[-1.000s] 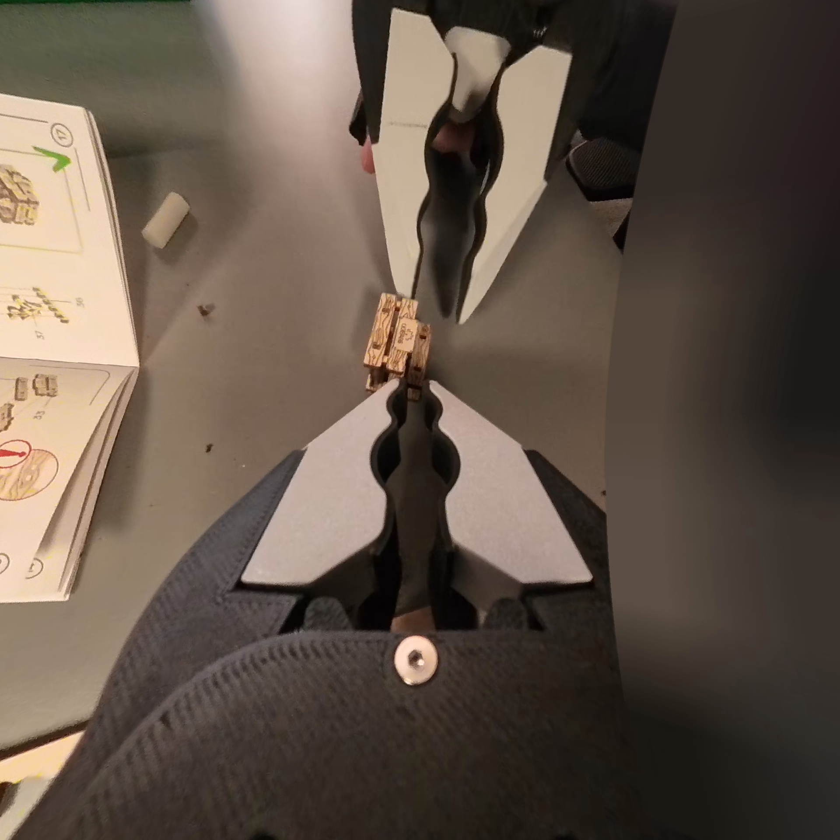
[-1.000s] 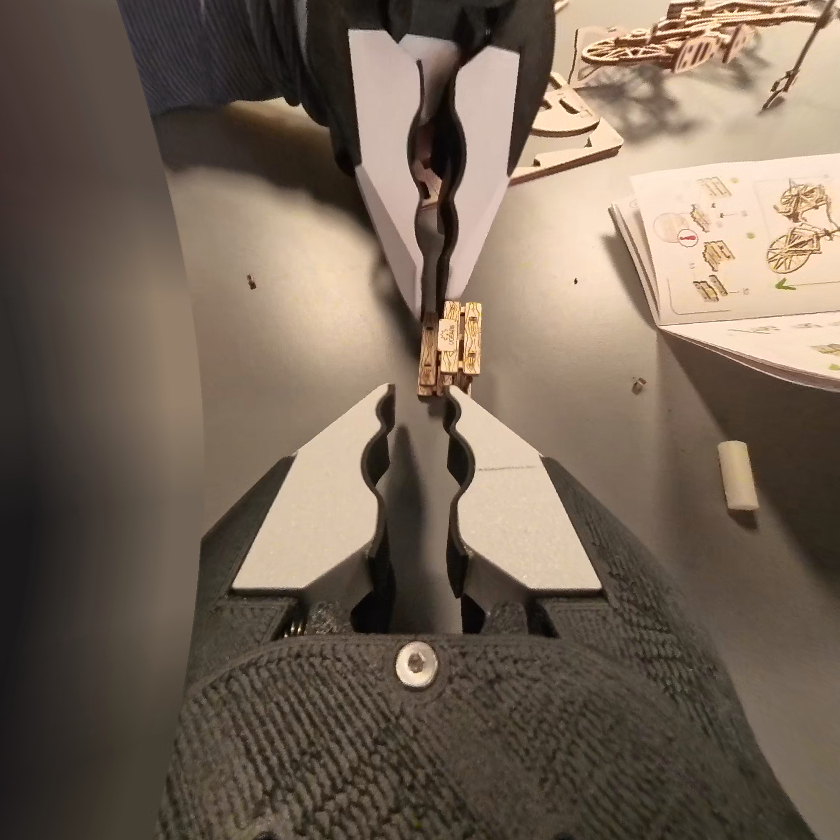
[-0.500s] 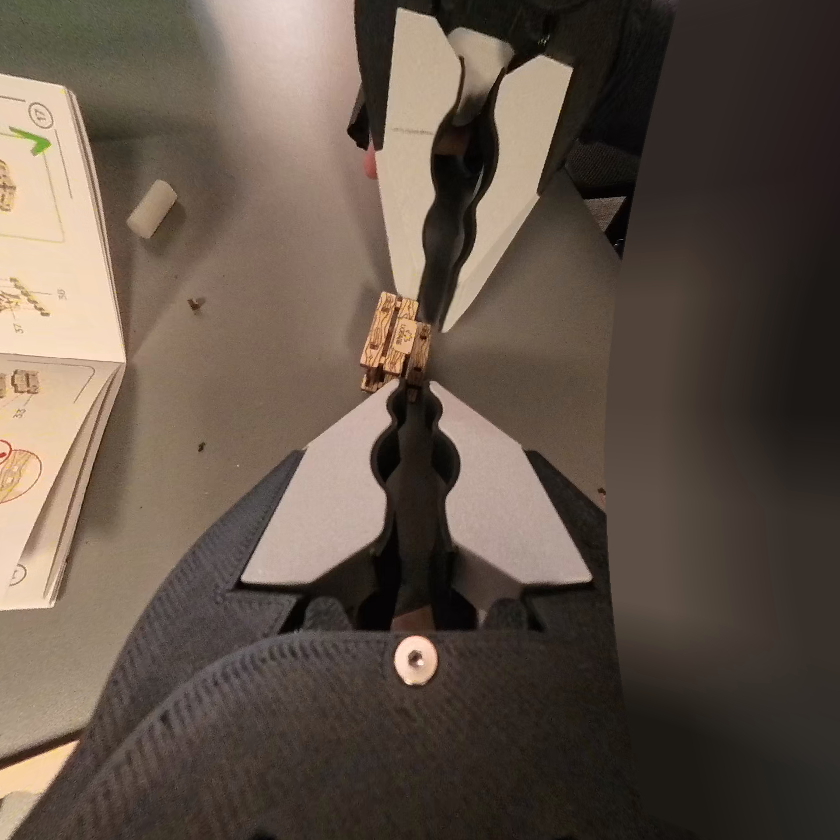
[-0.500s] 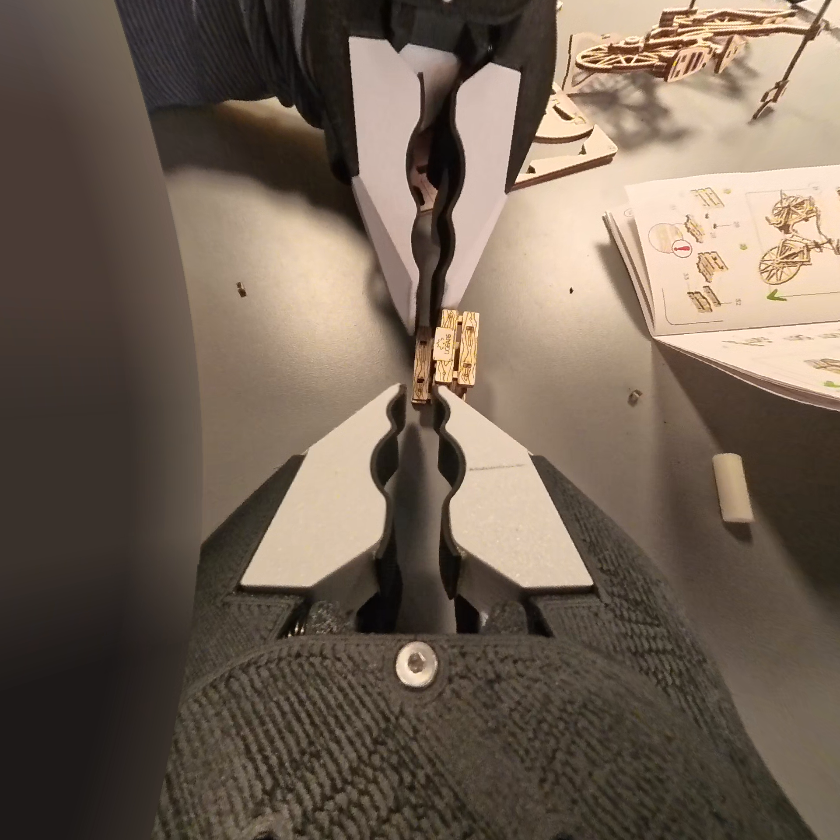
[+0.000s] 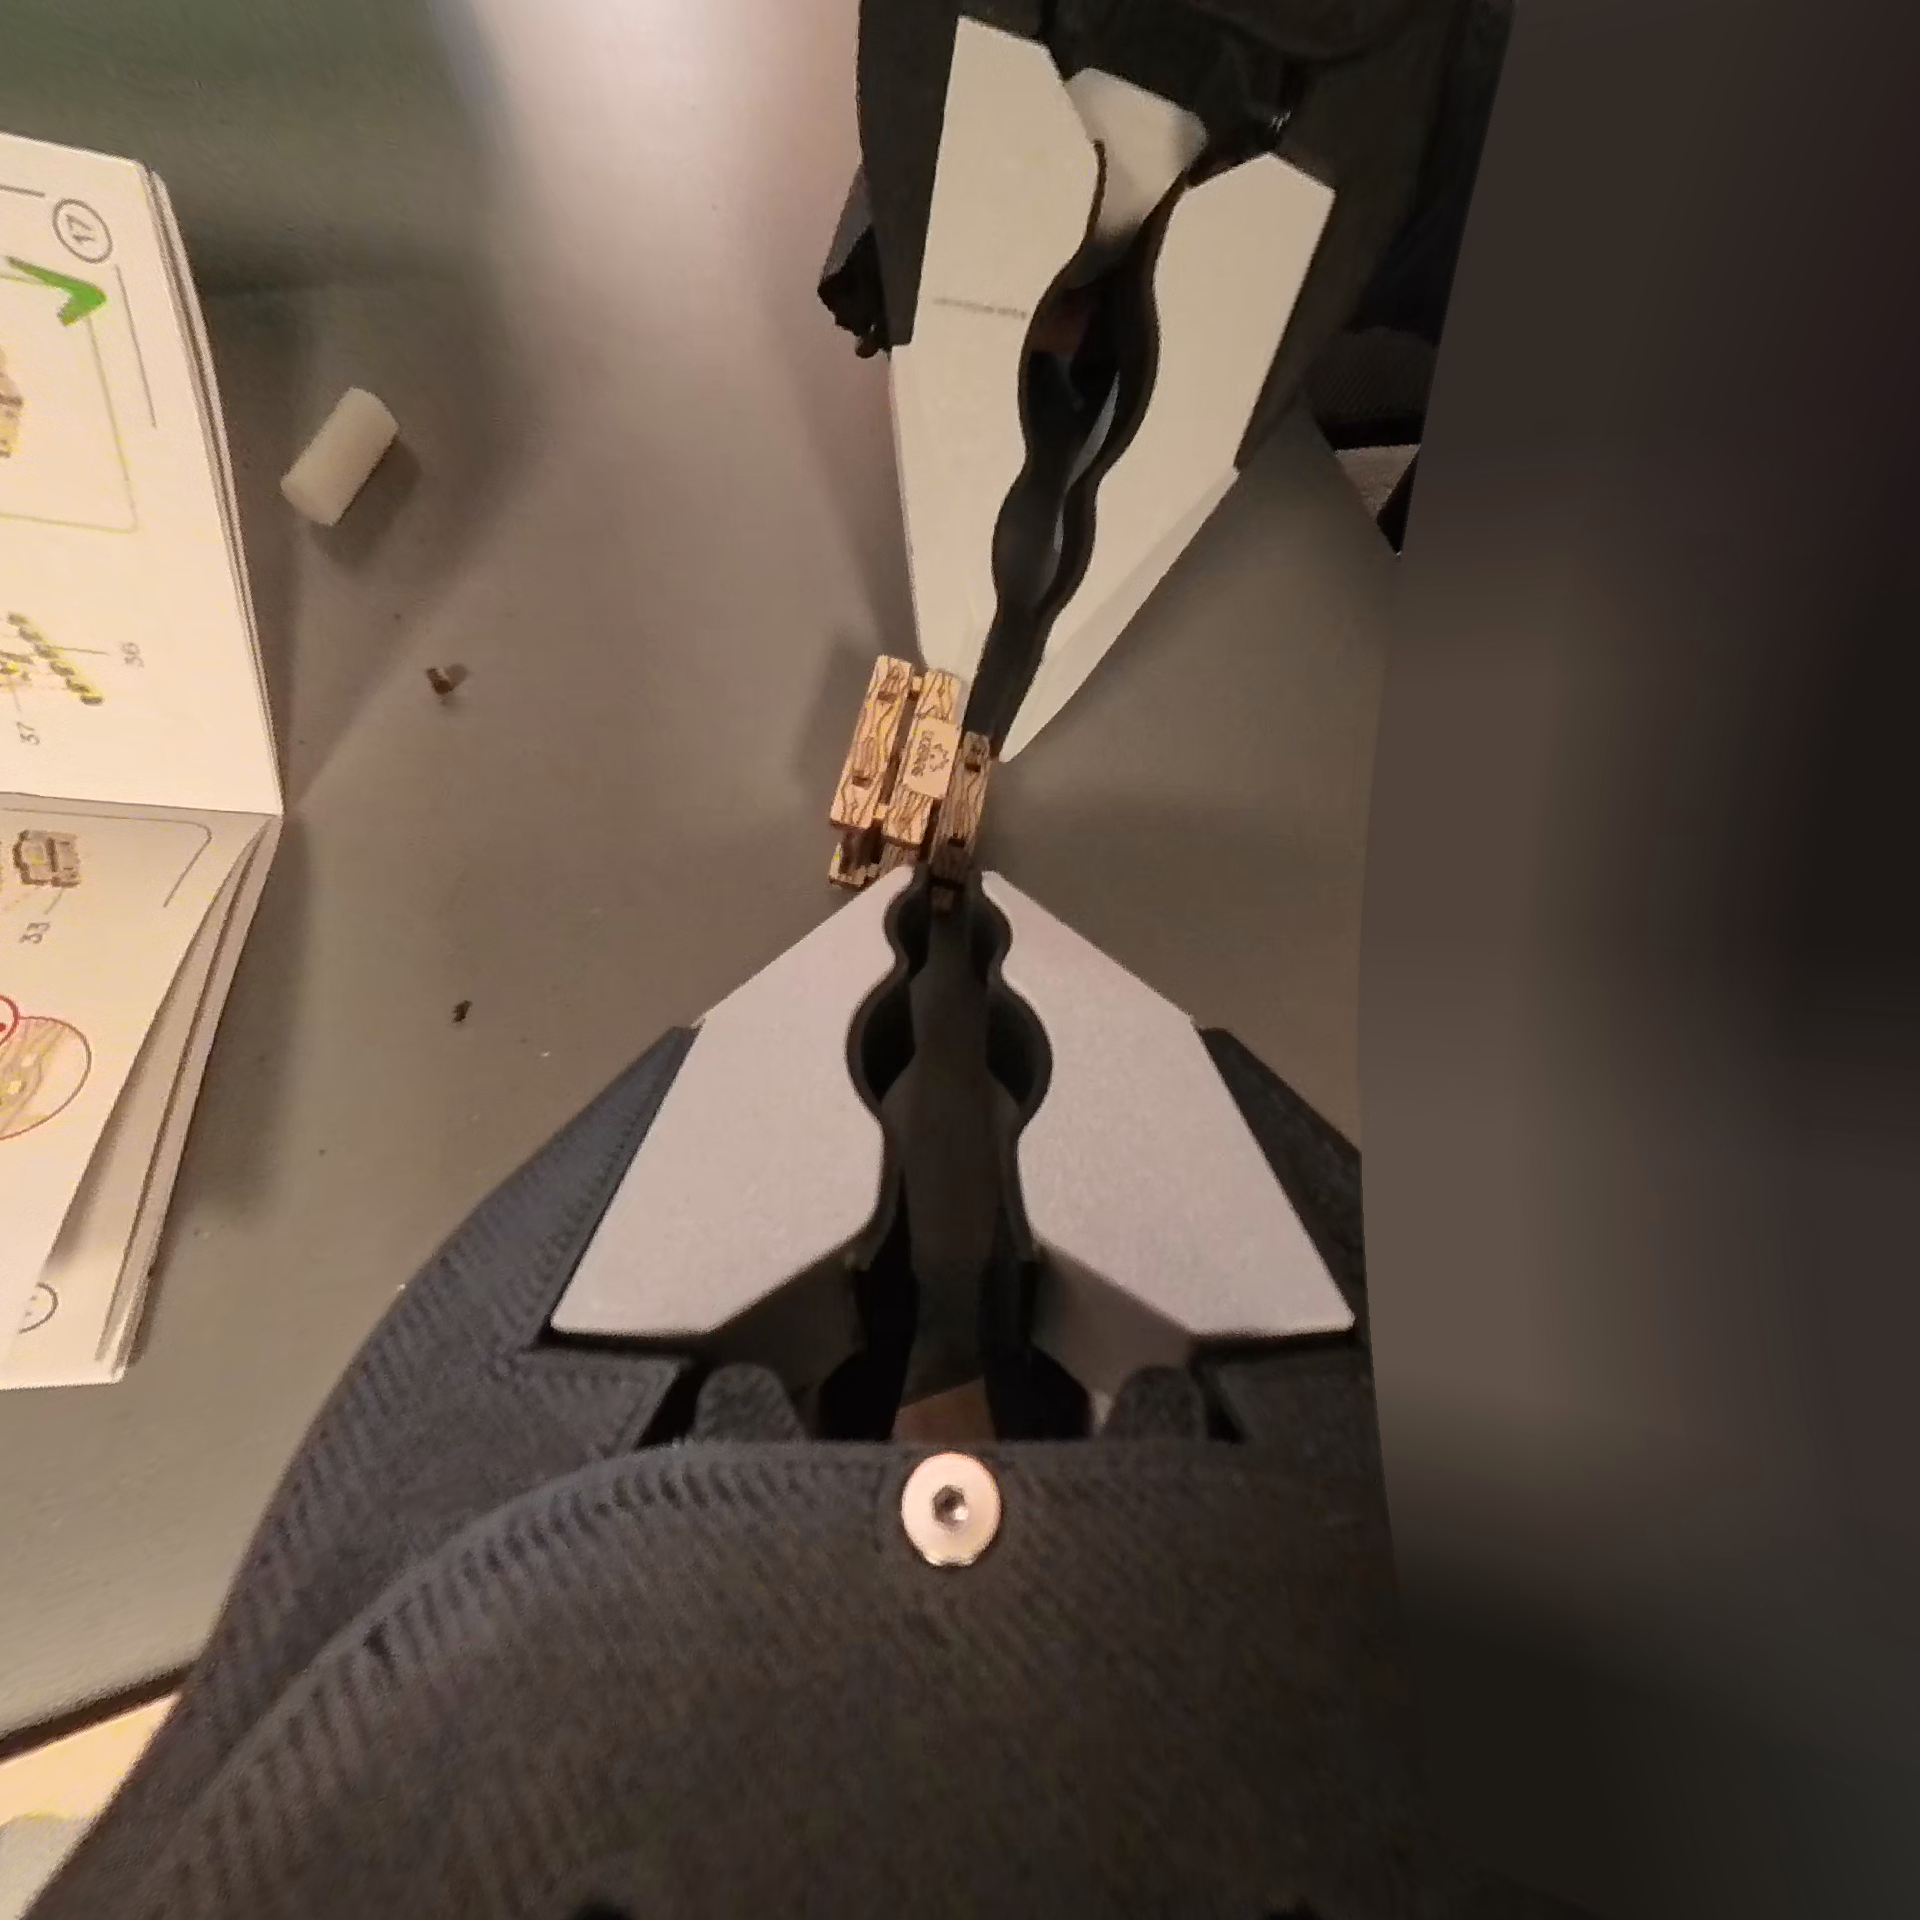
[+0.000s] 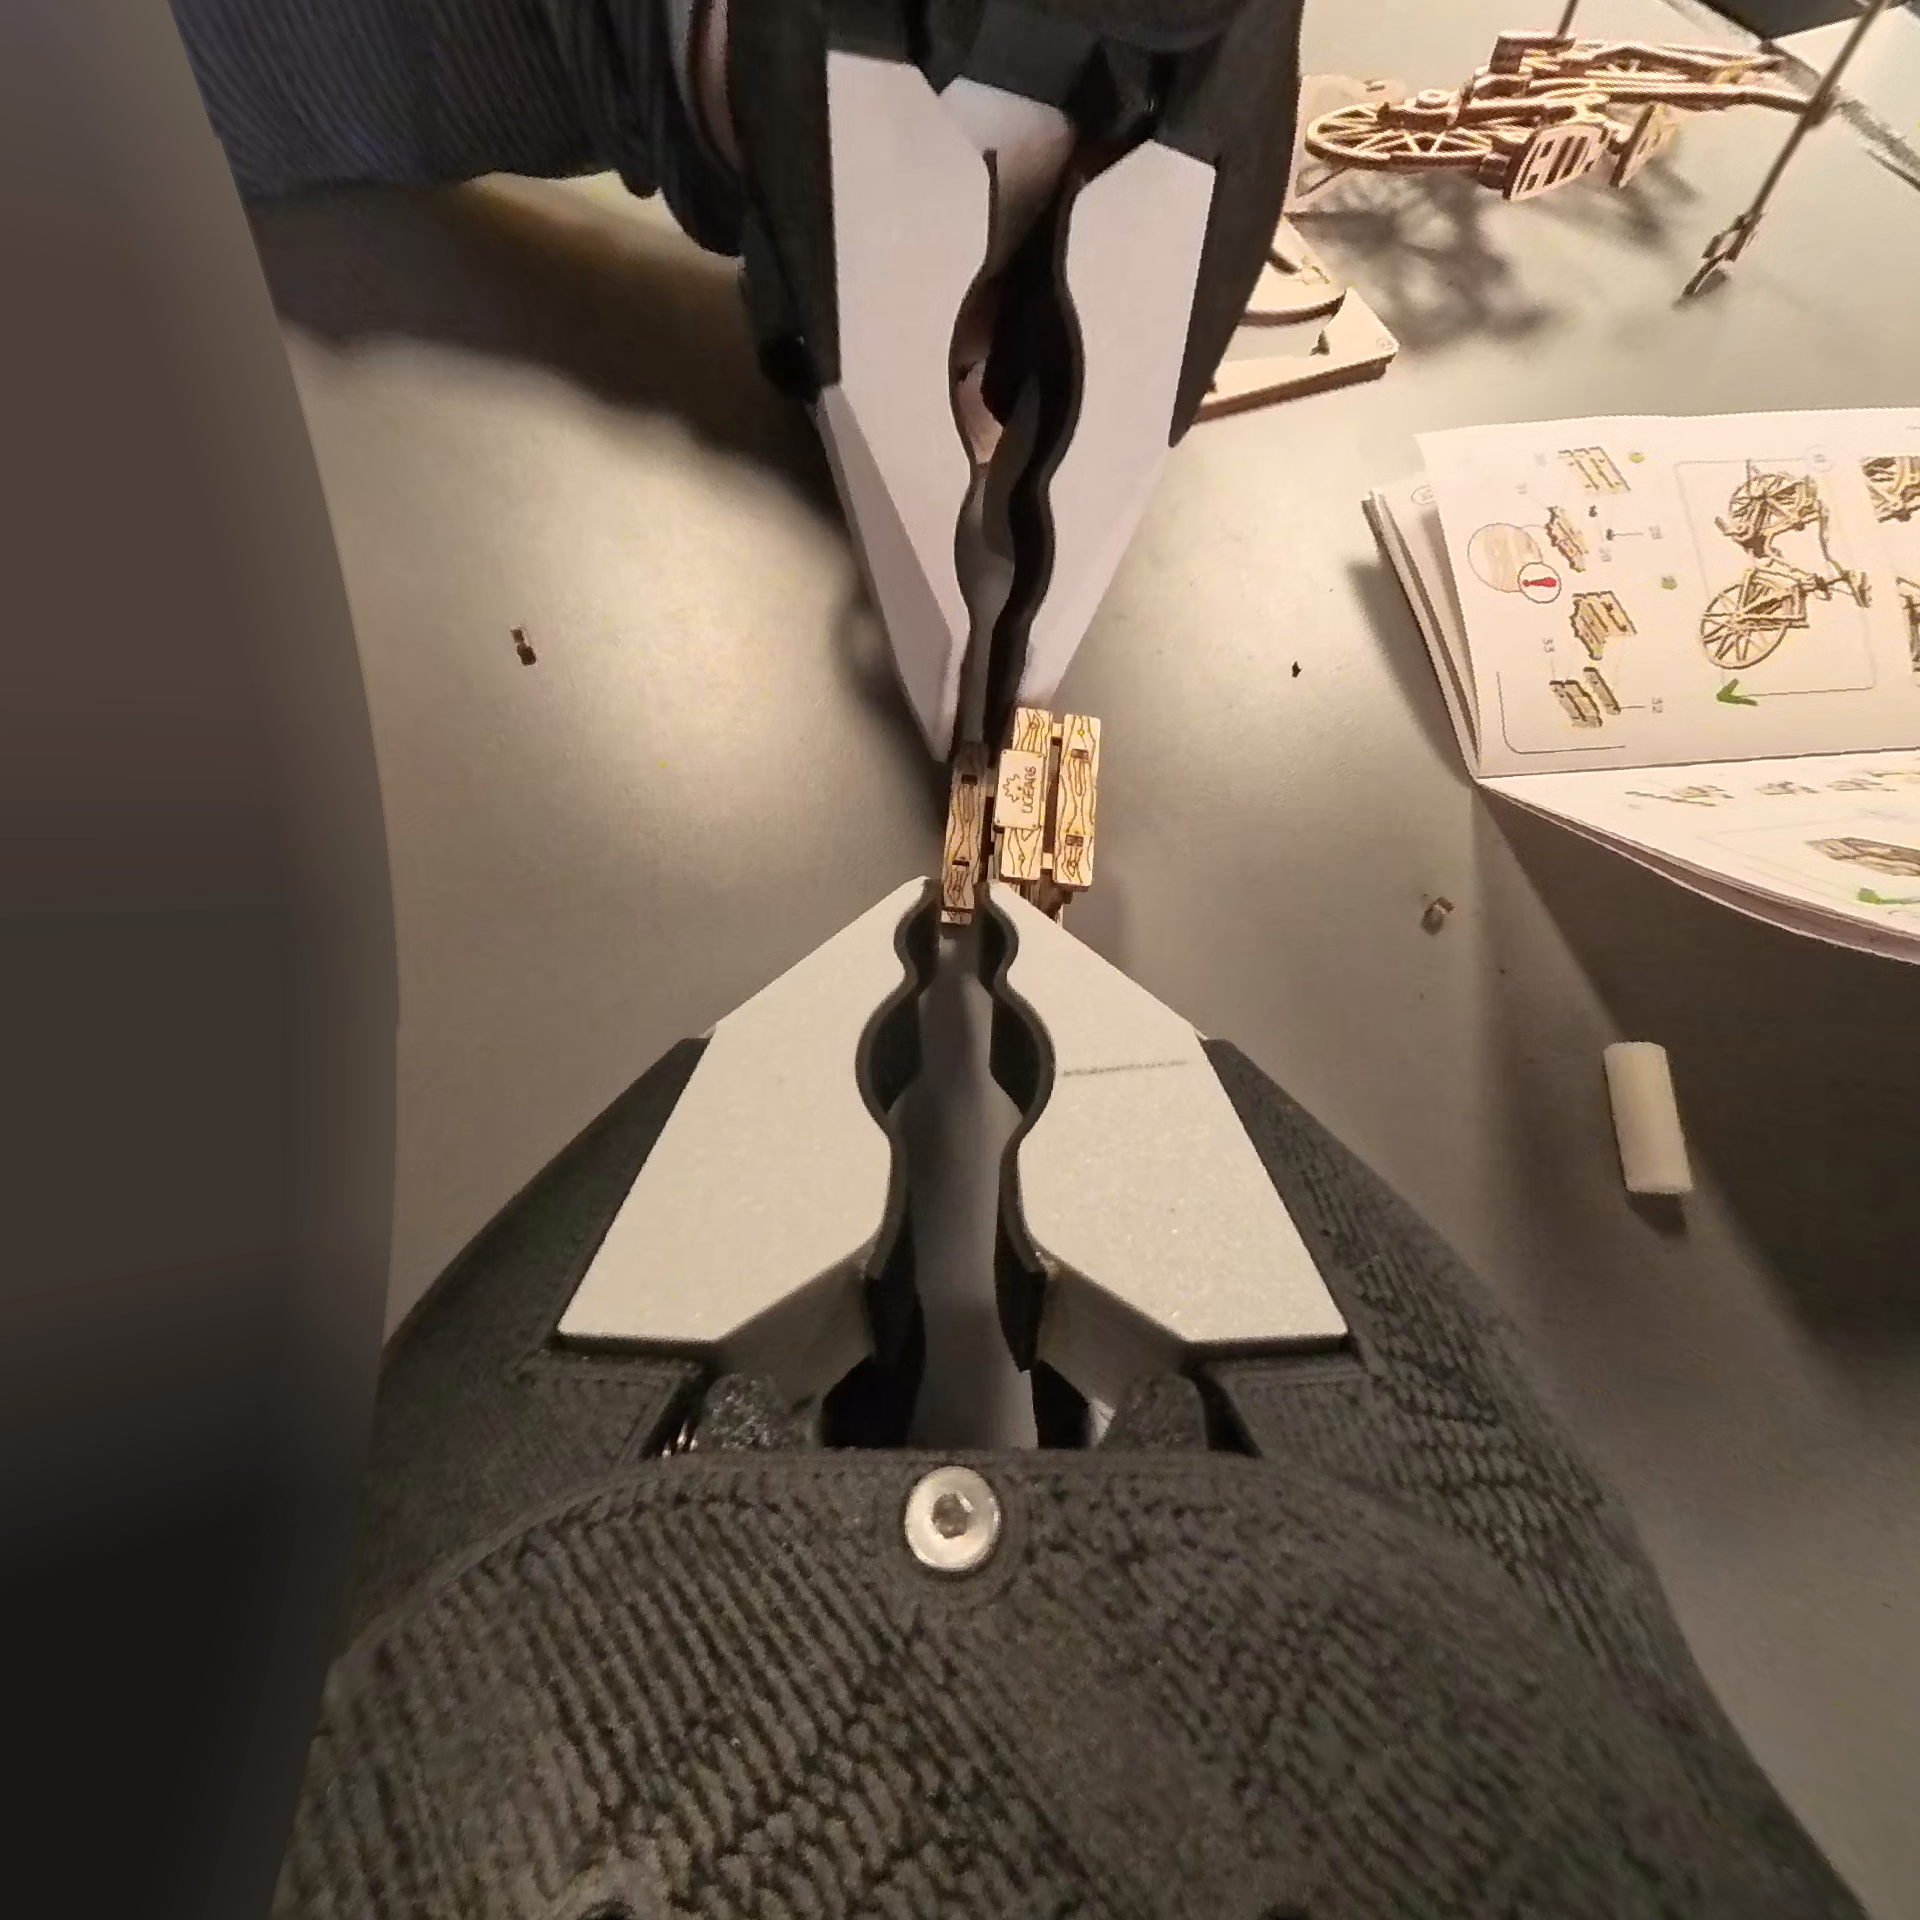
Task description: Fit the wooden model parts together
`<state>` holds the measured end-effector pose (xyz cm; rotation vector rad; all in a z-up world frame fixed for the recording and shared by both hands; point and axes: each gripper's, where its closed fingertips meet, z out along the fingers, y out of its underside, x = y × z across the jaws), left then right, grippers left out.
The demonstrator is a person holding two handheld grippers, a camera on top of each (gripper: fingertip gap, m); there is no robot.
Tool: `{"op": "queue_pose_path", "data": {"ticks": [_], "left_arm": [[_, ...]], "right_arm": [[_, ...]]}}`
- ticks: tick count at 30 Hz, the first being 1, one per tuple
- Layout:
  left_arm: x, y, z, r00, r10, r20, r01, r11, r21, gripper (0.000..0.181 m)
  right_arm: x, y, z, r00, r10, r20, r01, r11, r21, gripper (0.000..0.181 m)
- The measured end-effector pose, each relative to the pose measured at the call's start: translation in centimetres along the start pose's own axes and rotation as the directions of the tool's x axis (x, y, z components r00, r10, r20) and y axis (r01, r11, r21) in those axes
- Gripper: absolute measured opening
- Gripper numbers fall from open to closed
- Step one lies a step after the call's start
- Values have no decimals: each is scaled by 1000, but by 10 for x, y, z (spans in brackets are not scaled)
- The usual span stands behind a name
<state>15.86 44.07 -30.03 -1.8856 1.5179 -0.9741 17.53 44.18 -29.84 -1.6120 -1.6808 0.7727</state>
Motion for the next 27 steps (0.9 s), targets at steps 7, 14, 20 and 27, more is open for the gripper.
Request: {"op": "queue_pose_path", "data": {"ticks": [7, 14, 20, 27], "left_arm": [[-1, 2, 0, 1000, 7, -3, -7, 1000, -12, 5], [-1, 5, 2, 1000, -7, -15, 7, 999, -34, 5], [-2, 4, 2, 1000, -22, -21, 21, 999, -33, 5], [-3, 4, 2, 1000, -11, -13, 11, 999, -35, 5]], "right_arm": [[0, -1, 1, 1000, -6, -15, 6, 1000, 1, 4], [0, 0, 2, 1000, -6, -18, 6, 1000, -8, 4], [1, 0, 2, 1000, 5, -16, -5, 1000, -8, 4], [1, -1, 1, 1000, 2, -18, -2, 1000, 0, 4]]}}
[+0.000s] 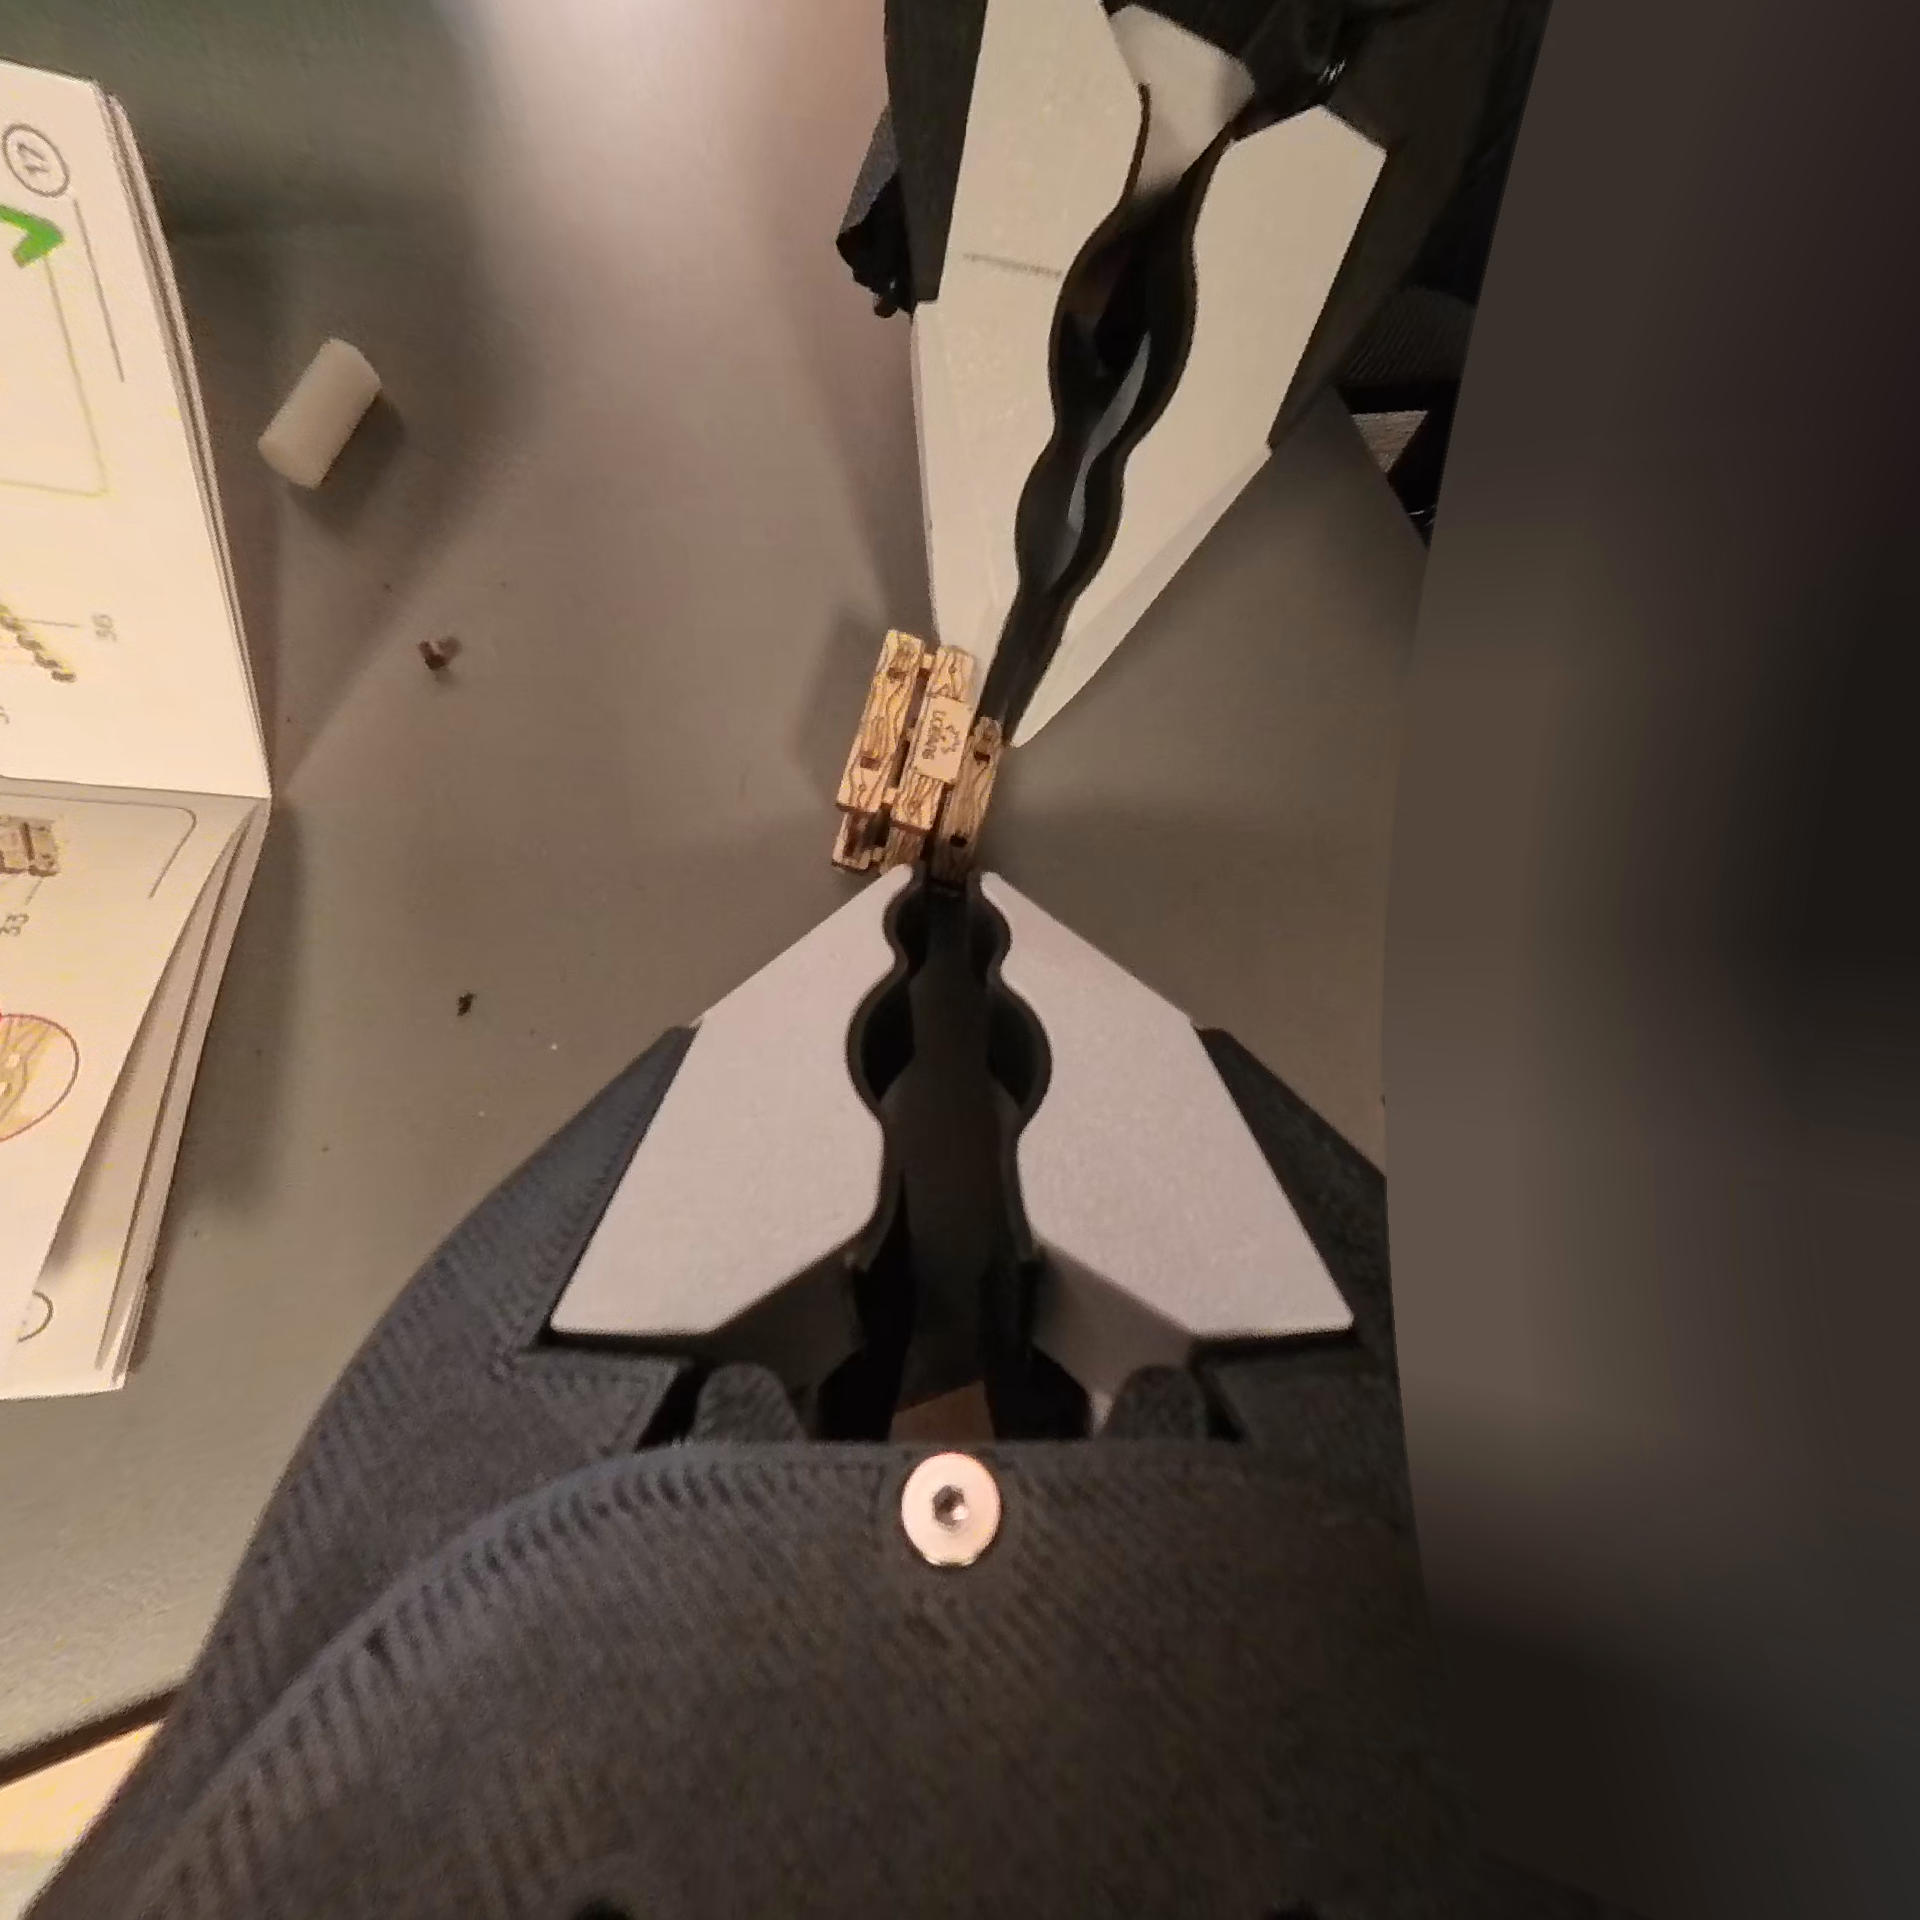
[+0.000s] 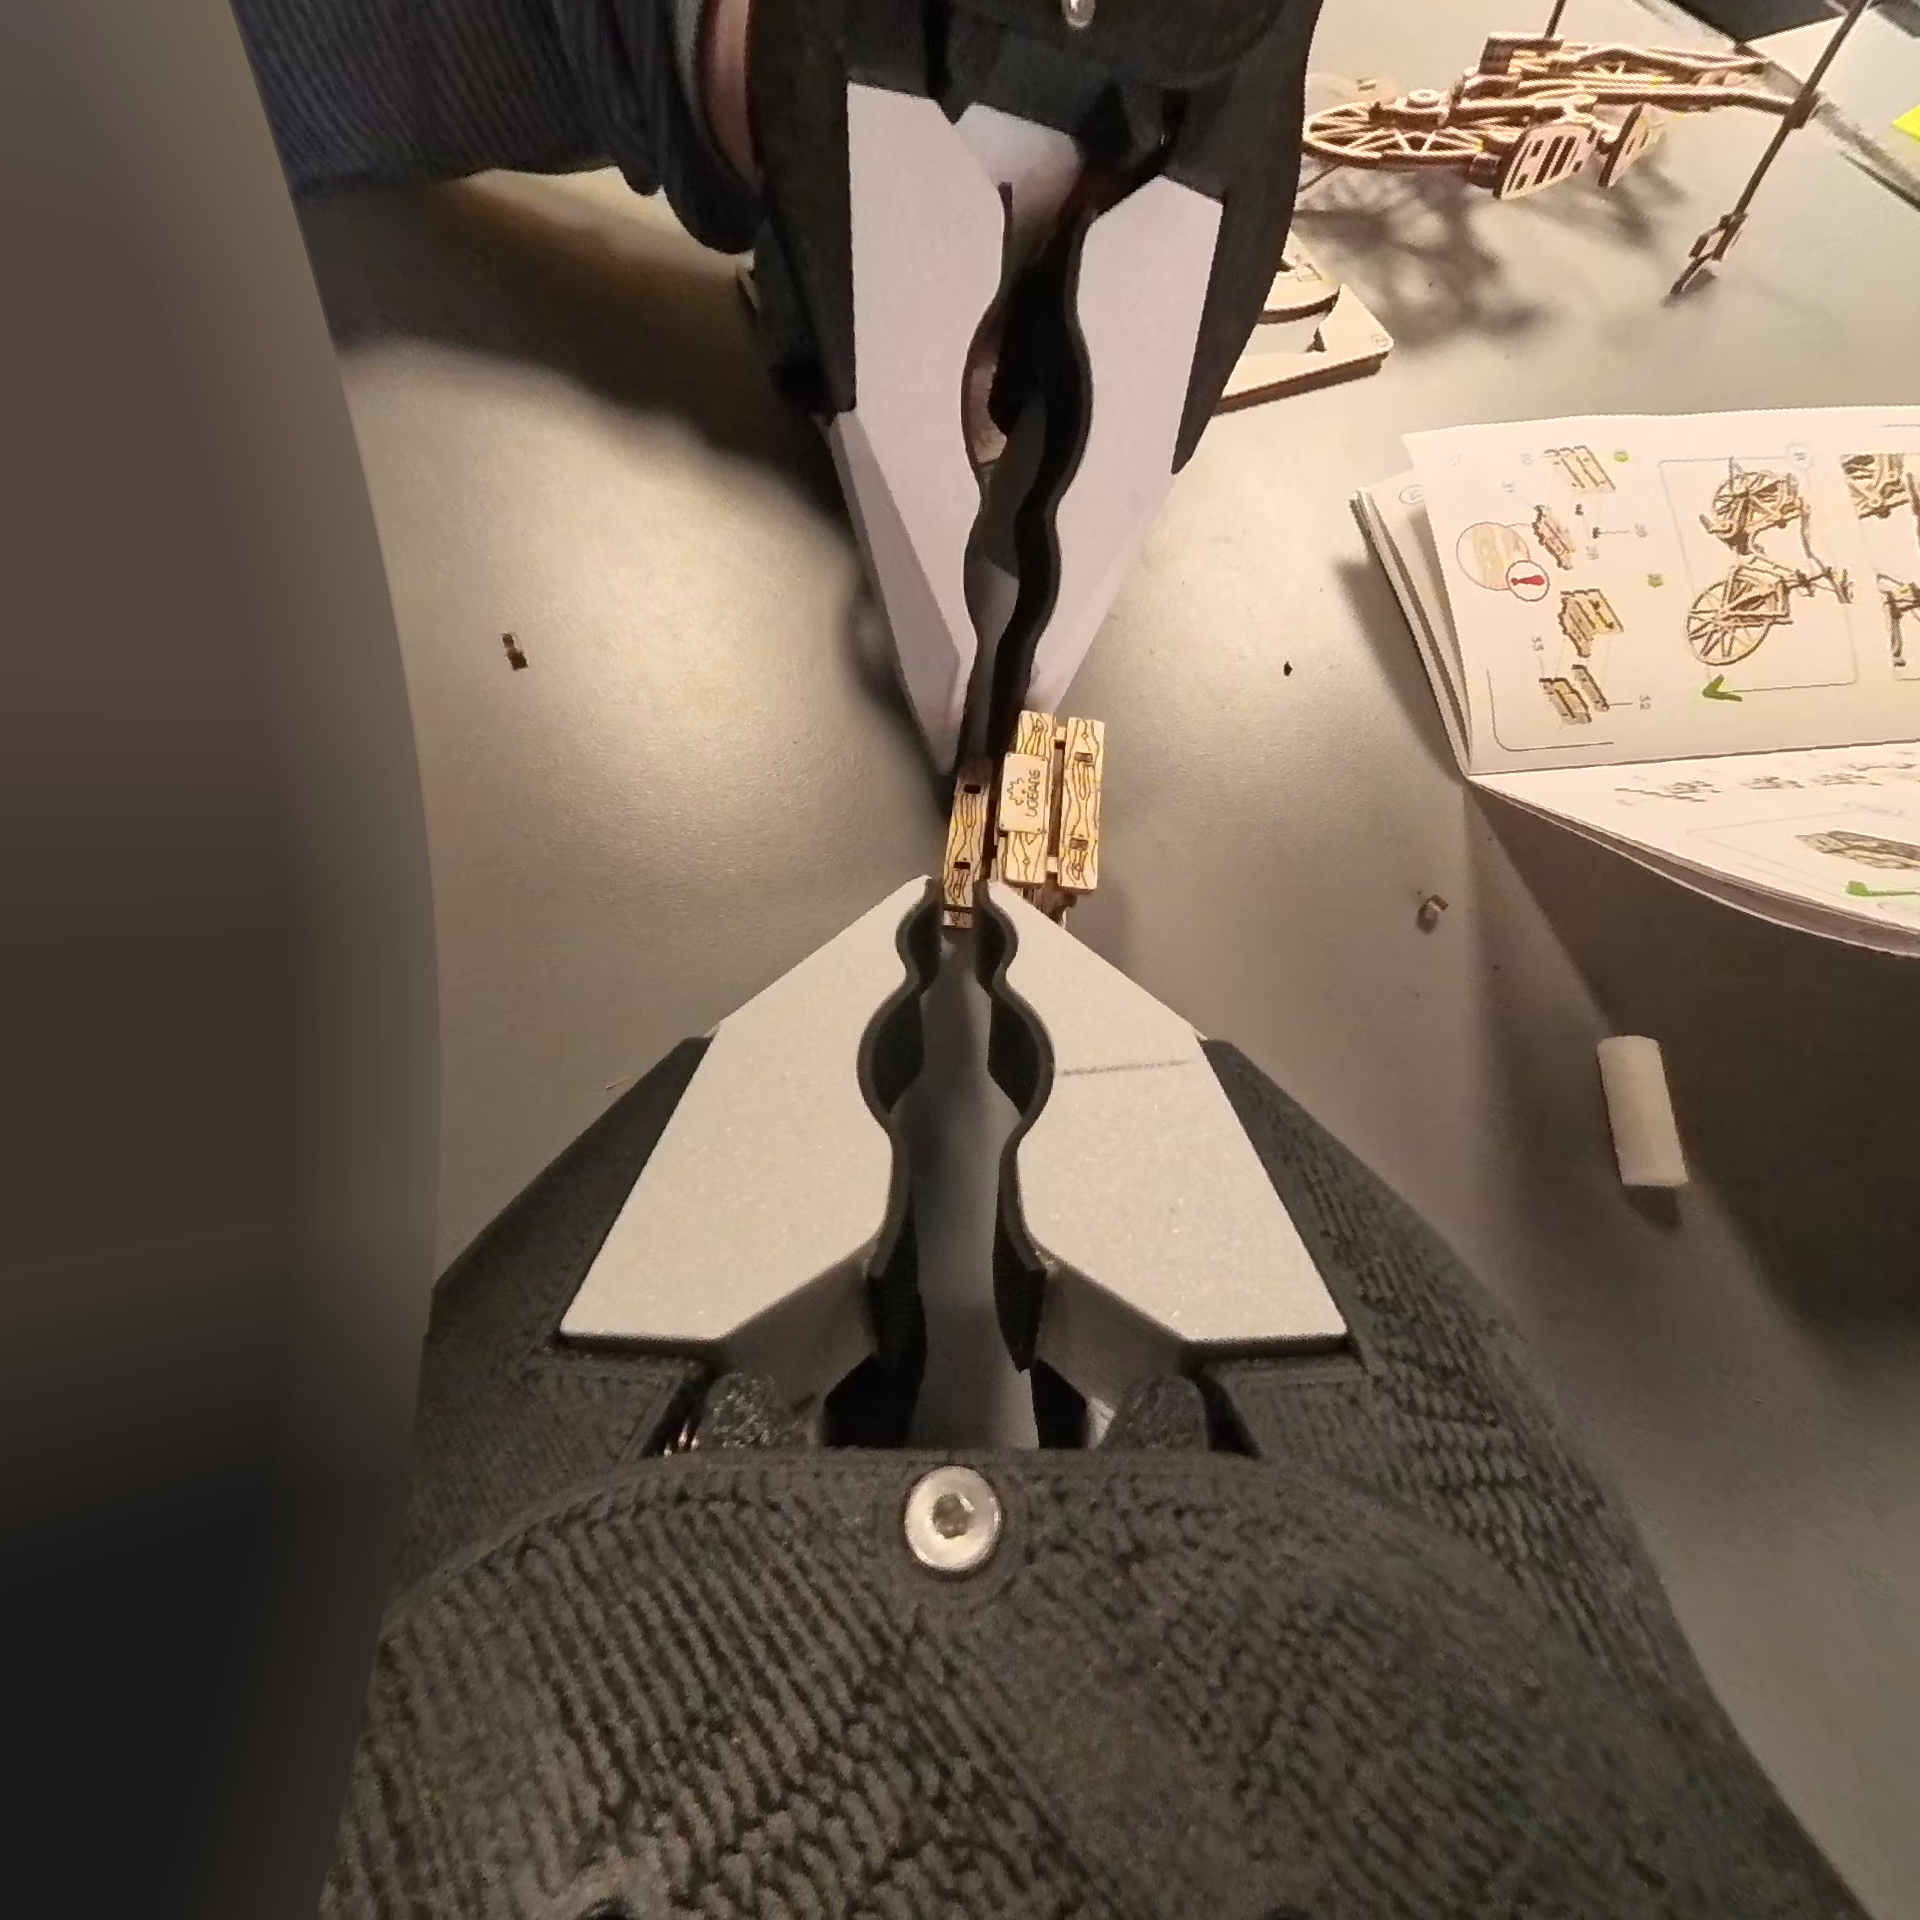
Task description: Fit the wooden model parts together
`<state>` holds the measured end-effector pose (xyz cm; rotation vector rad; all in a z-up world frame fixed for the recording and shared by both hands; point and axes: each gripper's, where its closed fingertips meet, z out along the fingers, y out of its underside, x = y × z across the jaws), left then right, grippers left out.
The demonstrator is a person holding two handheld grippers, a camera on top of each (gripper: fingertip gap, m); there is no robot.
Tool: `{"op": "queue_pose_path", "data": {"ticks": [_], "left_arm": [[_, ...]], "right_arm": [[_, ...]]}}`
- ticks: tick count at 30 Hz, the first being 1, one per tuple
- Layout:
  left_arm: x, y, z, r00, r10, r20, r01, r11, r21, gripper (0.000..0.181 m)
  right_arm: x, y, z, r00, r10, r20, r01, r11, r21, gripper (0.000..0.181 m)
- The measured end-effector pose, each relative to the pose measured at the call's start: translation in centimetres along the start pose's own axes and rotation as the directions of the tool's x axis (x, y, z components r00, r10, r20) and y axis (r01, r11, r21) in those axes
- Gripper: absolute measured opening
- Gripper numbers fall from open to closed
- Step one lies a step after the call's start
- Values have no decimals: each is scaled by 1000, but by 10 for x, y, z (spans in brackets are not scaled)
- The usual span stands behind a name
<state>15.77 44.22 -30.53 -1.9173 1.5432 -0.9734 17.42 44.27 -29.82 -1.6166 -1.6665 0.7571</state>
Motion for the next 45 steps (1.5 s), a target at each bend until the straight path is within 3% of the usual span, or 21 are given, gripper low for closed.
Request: {"op": "queue_pose_path", "data": {"ticks": [17, 33, 45], "left_arm": [[-1, 0, 0, 999, -43, -26, 43, 999, -1, 5], [-3, -1, 1, 1000, -19, 24, 19, 1000, -2, 5], [-4, -1, 1, 999, -36, 39, 36, 999, 7, 5]], "right_arm": [[1, 2, 1, 999, 36, 8, -36, 999, -10, 4], [6, 4, 0, 999, 48, 11, -48, 999, -15, 4], [9, 4, 0, 992, -7, 125, 8, 1000, -9, 4]]}}
